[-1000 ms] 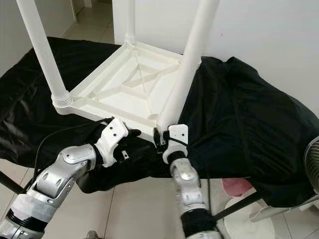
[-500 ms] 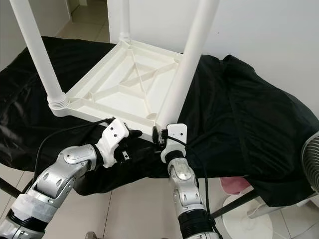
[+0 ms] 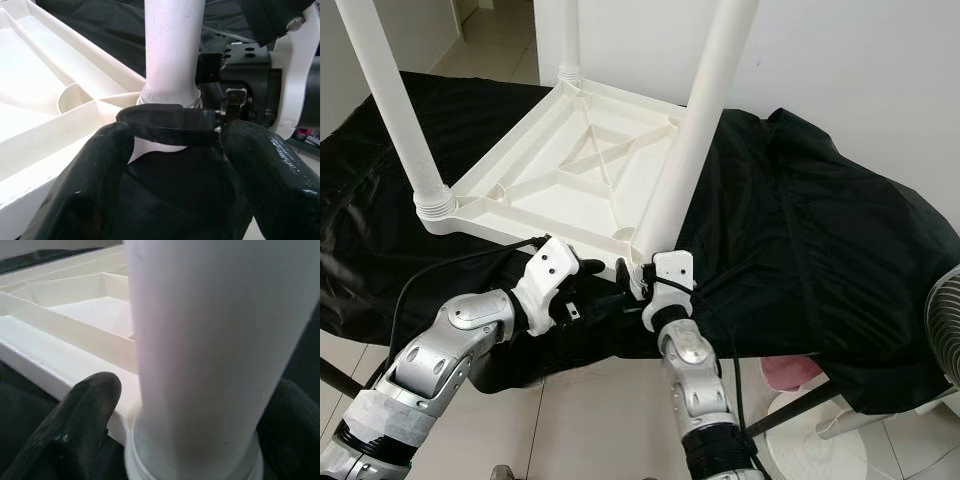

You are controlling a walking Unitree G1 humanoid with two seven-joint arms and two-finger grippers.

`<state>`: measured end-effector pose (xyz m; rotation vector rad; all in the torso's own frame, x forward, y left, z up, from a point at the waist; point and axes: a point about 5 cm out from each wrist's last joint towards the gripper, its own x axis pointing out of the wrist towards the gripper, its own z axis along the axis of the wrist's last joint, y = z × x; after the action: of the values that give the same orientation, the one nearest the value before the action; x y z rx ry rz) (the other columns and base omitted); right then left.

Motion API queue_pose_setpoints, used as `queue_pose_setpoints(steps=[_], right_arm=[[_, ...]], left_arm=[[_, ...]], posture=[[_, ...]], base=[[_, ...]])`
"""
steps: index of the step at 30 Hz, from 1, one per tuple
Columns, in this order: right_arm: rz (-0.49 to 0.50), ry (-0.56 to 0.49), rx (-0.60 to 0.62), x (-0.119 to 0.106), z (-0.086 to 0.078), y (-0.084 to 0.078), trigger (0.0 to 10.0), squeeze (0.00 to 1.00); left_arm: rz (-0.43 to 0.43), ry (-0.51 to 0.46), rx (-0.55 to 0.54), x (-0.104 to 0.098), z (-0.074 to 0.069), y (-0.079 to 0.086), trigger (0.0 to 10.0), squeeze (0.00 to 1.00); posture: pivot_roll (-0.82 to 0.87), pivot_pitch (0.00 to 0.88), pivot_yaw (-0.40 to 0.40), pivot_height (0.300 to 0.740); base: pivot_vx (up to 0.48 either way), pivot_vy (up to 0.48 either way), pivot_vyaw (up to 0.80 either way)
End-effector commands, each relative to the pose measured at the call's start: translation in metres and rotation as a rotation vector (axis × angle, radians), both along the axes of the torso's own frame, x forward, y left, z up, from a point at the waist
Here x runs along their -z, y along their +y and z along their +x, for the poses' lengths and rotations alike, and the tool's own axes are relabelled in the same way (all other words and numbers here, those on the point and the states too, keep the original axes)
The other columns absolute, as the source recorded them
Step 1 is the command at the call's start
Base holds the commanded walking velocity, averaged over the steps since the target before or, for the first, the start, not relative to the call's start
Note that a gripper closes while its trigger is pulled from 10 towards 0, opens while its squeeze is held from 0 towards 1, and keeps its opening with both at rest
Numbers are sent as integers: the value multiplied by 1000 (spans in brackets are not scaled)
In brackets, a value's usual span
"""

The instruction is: Building children table

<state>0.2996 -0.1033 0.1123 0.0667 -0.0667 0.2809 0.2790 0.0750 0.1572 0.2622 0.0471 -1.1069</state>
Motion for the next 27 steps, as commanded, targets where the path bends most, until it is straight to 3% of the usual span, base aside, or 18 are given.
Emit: queue_pose_setpoints(steps=[1, 9, 17, 25, 26, 27], right_arm=[[19, -17, -38, -1, -3, -7, 10000, 0], [-58, -88, -248, -15, 5, -29, 10000, 0], [-141, -79, -335, -20, 19, -37, 10000, 0], [-190, -56, -408, -18, 30, -35, 10000, 0], [-195, -52, -427, -16, 30, -34, 2824, 0], [-196, -44, -446, -14, 29, -33, 0, 0]], left_arm=[[7, -10, 12, 0, -3, -2, 10000, 0], [12, -14, 20, 0, -2, -3, 10000, 0], [15, -20, 22, -2, 1, -2, 10000, 0], [15, -25, 19, -3, 1, -2, 10000, 0], [16, -26, 16, -3, 1, -1, 10000, 0], [17, -25, 13, -3, 1, 0, 10000, 0]], posture=[[53, 36, -116, 740], [47, 19, -107, 740], [52, 13, -99, 740], [62, 12, -98, 740], [69, 16, -97, 740], [69, 16, -97, 740]], base=[[0, 0, 0], [0, 0, 0], [0, 0, 0], [0, 0, 0], [0, 0, 0], [0, 0, 0]])
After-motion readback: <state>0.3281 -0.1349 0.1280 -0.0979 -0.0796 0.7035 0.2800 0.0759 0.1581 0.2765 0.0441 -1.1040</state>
